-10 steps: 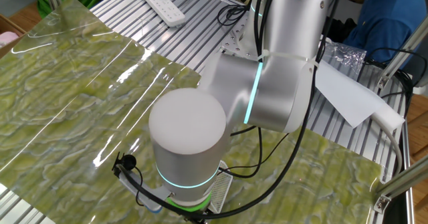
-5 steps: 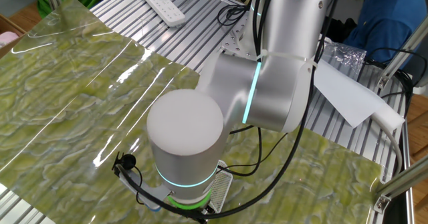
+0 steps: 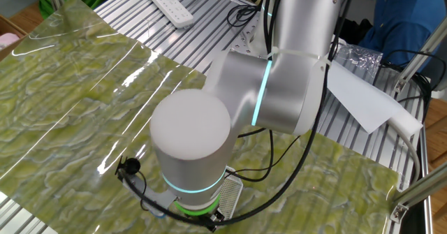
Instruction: Push the soccer ball into the goal
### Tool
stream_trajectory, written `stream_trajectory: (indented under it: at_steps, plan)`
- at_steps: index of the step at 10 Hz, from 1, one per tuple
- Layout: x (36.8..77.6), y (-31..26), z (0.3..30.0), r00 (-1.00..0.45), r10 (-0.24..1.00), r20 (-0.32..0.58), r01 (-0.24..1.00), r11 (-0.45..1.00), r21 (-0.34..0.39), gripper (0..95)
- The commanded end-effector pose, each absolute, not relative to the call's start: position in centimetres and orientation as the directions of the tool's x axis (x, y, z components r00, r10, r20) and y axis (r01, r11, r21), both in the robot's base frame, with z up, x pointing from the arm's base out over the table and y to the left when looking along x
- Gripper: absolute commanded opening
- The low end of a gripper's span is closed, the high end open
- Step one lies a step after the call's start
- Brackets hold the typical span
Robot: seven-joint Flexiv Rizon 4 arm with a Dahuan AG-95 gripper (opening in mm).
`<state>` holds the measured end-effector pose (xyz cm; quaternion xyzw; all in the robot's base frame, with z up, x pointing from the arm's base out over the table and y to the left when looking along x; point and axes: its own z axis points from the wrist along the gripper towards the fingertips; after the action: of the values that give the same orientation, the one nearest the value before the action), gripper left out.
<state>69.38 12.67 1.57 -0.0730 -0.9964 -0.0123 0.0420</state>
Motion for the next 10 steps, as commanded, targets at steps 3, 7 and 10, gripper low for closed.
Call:
stream_trajectory:
  at_steps: [3,7,10]
  plan:
    - [68.95,12.58,1.46,-0.985,0.146,0.095,0.148,0.989,0.016,0.0]
    - [68.57,12.53,1.26,-0.984,0.141,0.109,0.142,0.99,0.008,0.0]
    - [68.33,12.51,1.13,-0.983,0.138,0.118,0.139,0.99,0.0,0.0]
